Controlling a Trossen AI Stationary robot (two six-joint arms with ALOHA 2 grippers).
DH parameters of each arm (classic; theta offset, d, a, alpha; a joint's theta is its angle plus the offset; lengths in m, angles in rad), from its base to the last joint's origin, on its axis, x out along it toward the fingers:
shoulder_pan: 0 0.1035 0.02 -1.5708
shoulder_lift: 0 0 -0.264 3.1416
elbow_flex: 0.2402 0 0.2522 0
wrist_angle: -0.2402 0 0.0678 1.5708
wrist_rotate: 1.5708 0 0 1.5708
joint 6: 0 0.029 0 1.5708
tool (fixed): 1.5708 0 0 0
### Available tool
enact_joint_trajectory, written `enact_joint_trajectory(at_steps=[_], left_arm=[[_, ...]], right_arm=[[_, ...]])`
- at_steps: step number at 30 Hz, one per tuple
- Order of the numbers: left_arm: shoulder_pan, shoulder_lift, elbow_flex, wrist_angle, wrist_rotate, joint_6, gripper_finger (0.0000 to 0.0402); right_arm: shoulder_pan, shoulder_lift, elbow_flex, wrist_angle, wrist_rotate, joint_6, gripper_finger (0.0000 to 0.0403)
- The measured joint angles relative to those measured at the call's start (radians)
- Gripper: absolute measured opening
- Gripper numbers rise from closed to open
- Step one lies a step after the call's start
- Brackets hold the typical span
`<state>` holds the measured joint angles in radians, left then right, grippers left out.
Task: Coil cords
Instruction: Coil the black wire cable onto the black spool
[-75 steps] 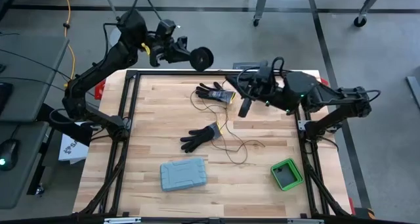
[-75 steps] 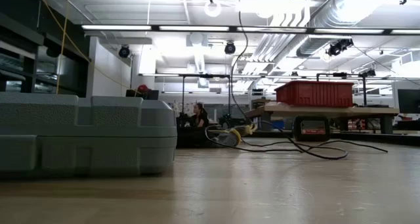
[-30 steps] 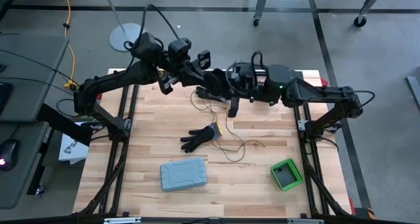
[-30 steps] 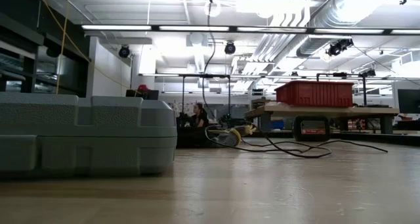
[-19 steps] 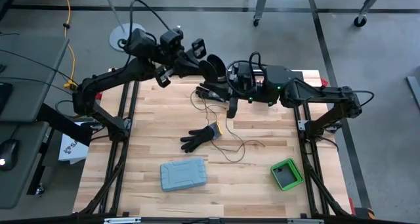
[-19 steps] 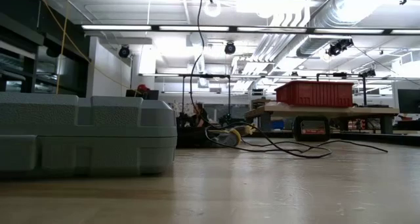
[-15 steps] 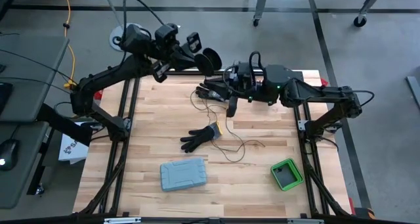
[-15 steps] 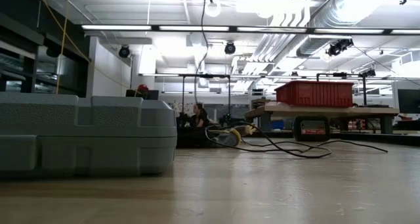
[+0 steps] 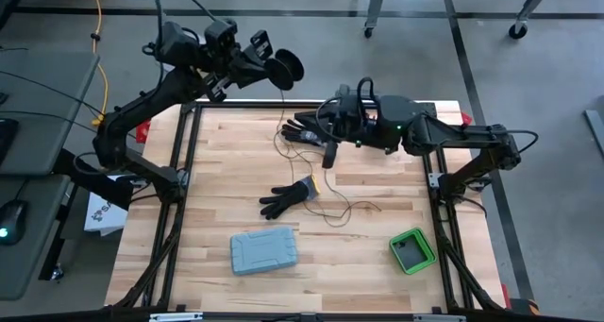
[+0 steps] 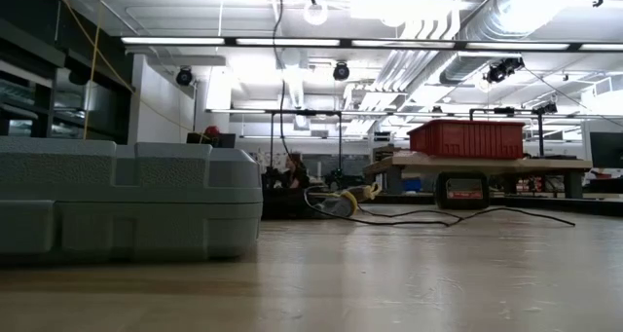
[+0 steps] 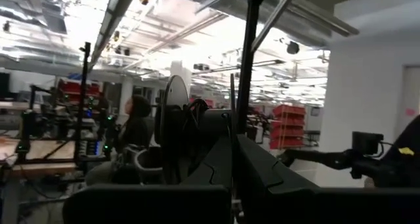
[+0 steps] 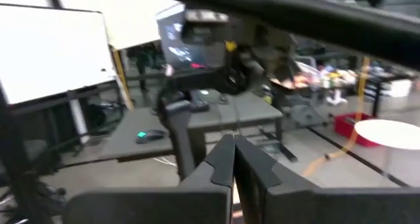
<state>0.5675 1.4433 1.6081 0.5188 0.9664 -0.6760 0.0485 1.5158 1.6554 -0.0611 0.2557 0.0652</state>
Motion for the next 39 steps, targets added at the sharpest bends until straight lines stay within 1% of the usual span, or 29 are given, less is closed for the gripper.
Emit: enact_joint_trajectory(at_steps=[2, 4, 8, 10, 12, 14, 18, 24, 27, 29, 35, 39], left_arm=[[0.003, -0.004, 0.0, 0.001, 0.0, -0.002, 0.0], [0.002, -0.006, 0.0, -0.001, -0.001, -0.003, 0.0], [-0.002, -0.006, 0.0, 0.001, -0.012, -0.003, 0.0], [-0.002, -0.006, 0.0, 0.001, -0.019, -0.002, 0.0], [-0.006, -0.006, 0.0, 0.002, -0.022, -0.002, 0.0], [-0.008, -0.006, 0.0, 0.001, -0.026, -0.002, 0.0], [-0.01, -0.006, 0.0, 0.002, -0.027, -0.001, 0.0], [-0.013, -0.006, 0.0, 0.002, -0.032, -0.001, 0.0], [-0.013, -0.006, 0.0, 0.002, -0.034, 0.005, 0.0], [-0.013, -0.006, 0.0, 0.002, -0.037, 0.007, 0.0], [-0.013, -0.006, 0.0, 0.002, -0.044, 0.013, 0.0], [-0.01, -0.006, 0.0, 0.002, -0.057, 0.039, 0.0]], right_arm=[[-0.004, 0.0, 0.0, -0.02, 0.025, 0.005, 0.0017], [-0.011, 0.005, 0.0, -0.039, 0.028, 0.003, 0.0043], [-0.019, 0.05, 0.0, -0.031, 0.038, -0.02, 0.0119], [-0.023, 0.08, 0.0, -0.031, 0.076, -0.046, 0.0154], [-0.023, 0.106, 0.0, -0.03, 0.12, -0.063, 0.018], [-0.024, 0.127, 0.0, -0.024, 0.159, -0.066, 0.0194], [-0.029, 0.149, 0.0, -0.017, 0.164, -0.041, 0.0199], [-0.042, 0.156, 0.0, -0.016, 0.181, 0.006, 0.0195], [-0.043, 0.156, 0.0, -0.015, 0.181, 0.017, 0.018], [-0.042, 0.156, 0.0, -0.015, 0.181, 0.006, 0.0159], [-0.038, 0.156, 0.0, -0.014, 0.151, 0.04, 0.0073], [-0.031, 0.156, 0.0, -0.007, 0.161, 0.044, 0.0013]])
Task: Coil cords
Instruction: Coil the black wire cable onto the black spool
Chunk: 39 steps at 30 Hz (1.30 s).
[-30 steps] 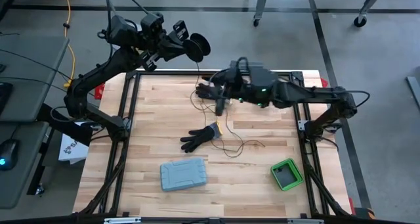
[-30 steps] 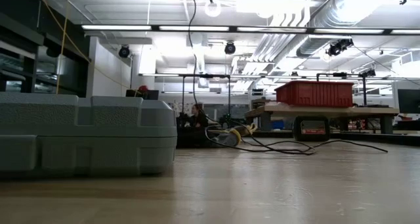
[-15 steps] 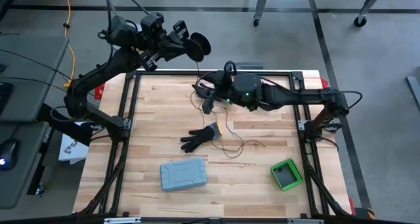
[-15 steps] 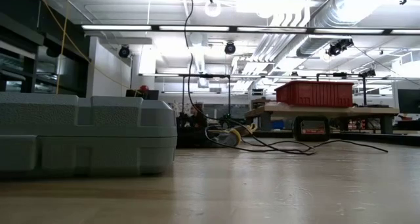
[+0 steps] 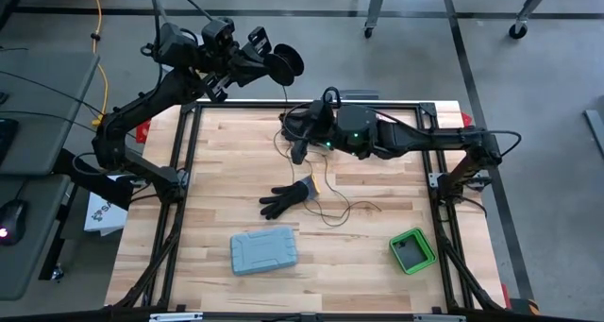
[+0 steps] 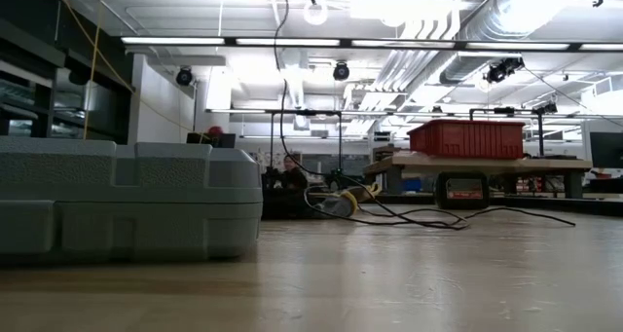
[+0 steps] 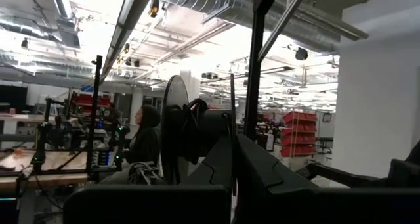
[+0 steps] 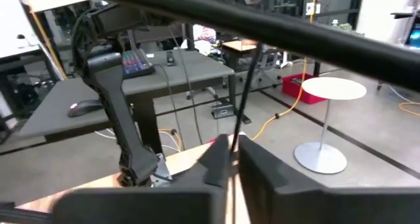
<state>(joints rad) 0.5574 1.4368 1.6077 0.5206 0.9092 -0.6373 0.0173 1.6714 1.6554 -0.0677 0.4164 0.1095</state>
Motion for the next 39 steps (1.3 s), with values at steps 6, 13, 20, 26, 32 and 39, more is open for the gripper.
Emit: enact_joint_trajectory(at_steps=[6, 13, 20, 26, 32, 39], left_arm=[[0.07, -0.009, 0.0, -0.062, 0.0, 0.003, 0.0], [0.174, -0.065, -0.001, -0.405, 0.028, 0.112, 0.0], [0.173, -0.103, -0.001, -0.814, 0.084, 0.209, 0.0], [0.058, -0.092, -0.001, -0.904, 0.076, 0.228, 0.0], [-0.043, -0.056, 0.0, -0.869, 0.065, 0.211, 0.0], [-0.093, -0.011, 0.0, -0.869, 0.047, 0.193, 0.0]], right_arm=[[0.042, -0.044, 0.0, -0.082, 0.055, 0.032, 0.0002], [0.104, -0.151, 0.0, -0.183, 0.11, 0.031, 0.0001], [0.098, -0.235, 0.0, -0.167, 0.134, -0.037, 0.0], [0.048, -0.235, 0.001, -0.13, 0.005, -0.039, 0.0], [0.028, -0.219, 0.001, -0.104, -0.098, -0.031, 0.0], [0.029, -0.222, 0.001, -0.062, -0.191, -0.031, 0.0]])
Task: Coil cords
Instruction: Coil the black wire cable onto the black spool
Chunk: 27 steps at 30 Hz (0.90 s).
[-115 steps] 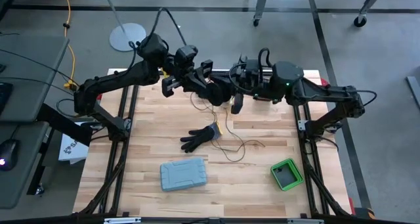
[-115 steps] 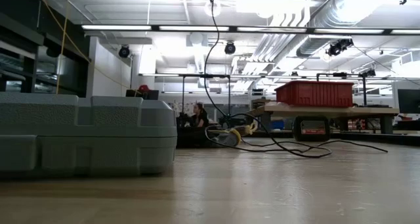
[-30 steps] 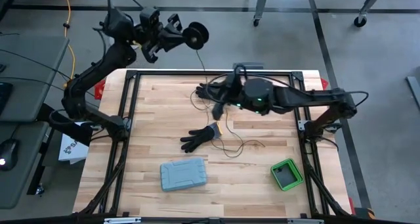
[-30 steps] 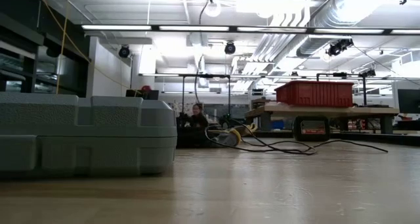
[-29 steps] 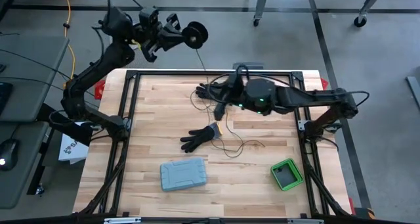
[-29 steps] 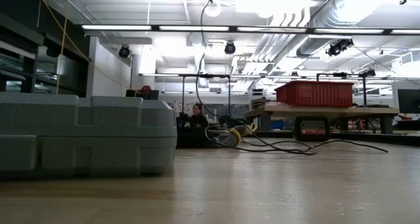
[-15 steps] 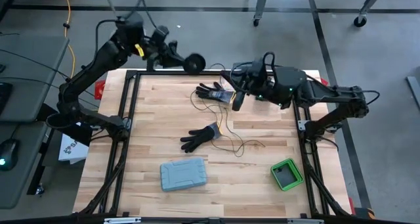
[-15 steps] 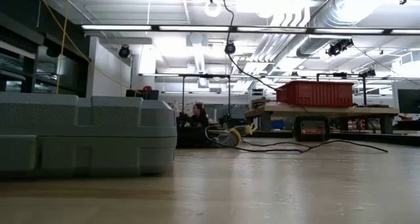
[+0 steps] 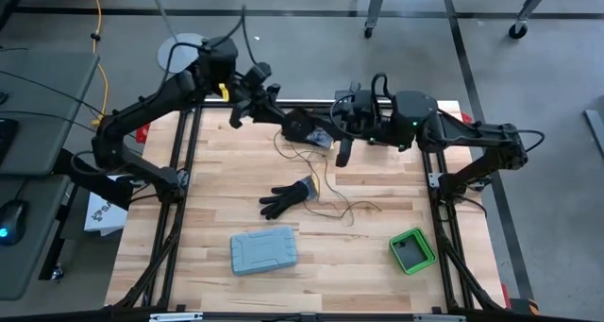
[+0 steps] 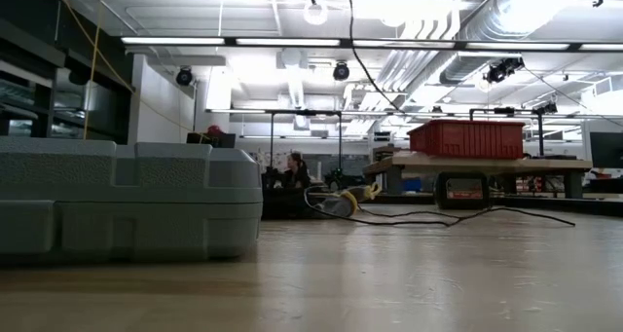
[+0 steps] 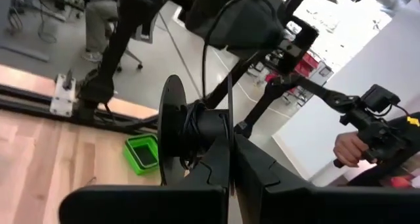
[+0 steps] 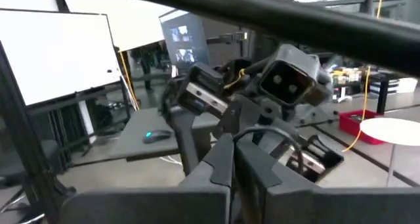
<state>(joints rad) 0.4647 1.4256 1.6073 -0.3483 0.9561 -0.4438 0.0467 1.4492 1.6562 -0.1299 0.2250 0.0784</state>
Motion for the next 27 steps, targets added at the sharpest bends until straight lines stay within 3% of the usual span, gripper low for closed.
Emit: enact_joint_trajectory(at_steps=[9, 22, 27], left_arm=[[-0.059, 0.012, 0.0, 0.002, 0.064, -0.048, 0.0], [-0.082, 0.007, 0.0, -0.006, 0.071, -0.102, 0.0], [-0.109, 0.012, 0.0, -0.002, 0.085, -0.13, 0.0]], right_arm=[[-0.022, -0.017, 0.0, -0.067, -0.062, -0.011, 0.0], [-0.054, -0.116, 0.0, -0.226, -0.397, 0.046, 0.0], [-0.054, -0.131, 0.0, -0.23, -0.406, 0.034, 0.0]])
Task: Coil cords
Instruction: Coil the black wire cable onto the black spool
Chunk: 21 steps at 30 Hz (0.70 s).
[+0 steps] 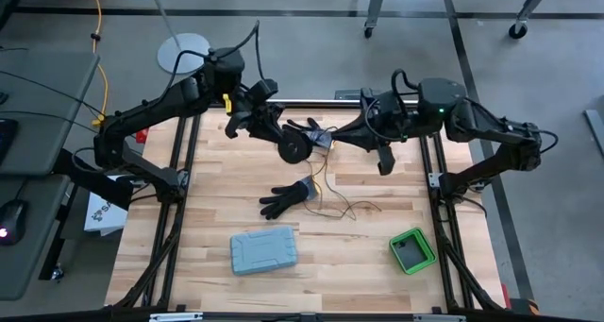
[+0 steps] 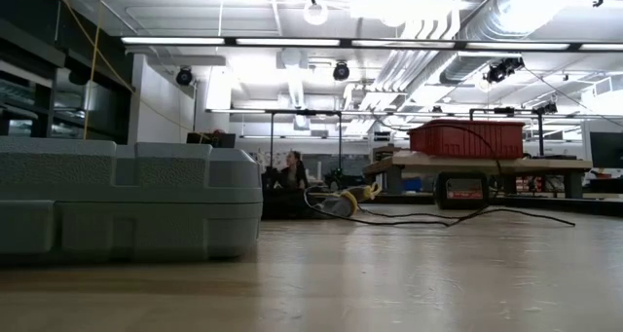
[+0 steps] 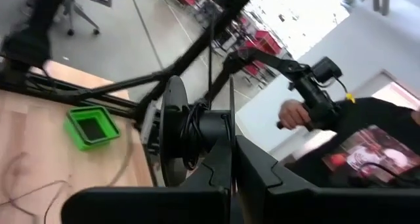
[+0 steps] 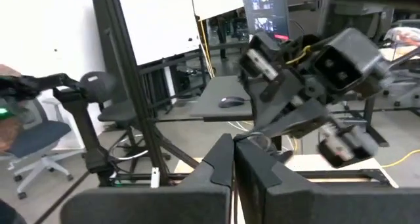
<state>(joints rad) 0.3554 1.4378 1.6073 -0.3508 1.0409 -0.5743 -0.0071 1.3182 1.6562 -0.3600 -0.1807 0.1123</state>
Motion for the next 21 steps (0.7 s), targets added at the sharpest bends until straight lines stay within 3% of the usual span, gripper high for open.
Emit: enact_joint_trajectory(at_steps=[6, 16, 21], left_arm=[[-0.068, 0.023, 0.0, 0.091, 0.056, -0.118, 0.0], [-0.124, 0.079, 0.0, 0.607, 0.047, -0.46, 0.0], [-0.131, 0.099, 0.0, 0.715, 0.003, -0.521, 0.0]], right_arm=[[-0.018, 0.016, 0.0, 0.002, -0.032, -0.015, 0.0], [-0.04, 0.075, 0.0, 0.14, -0.067, -0.026, 0.0], [-0.039, 0.112, 0.0, 0.236, -0.085, -0.025, 0.0]])
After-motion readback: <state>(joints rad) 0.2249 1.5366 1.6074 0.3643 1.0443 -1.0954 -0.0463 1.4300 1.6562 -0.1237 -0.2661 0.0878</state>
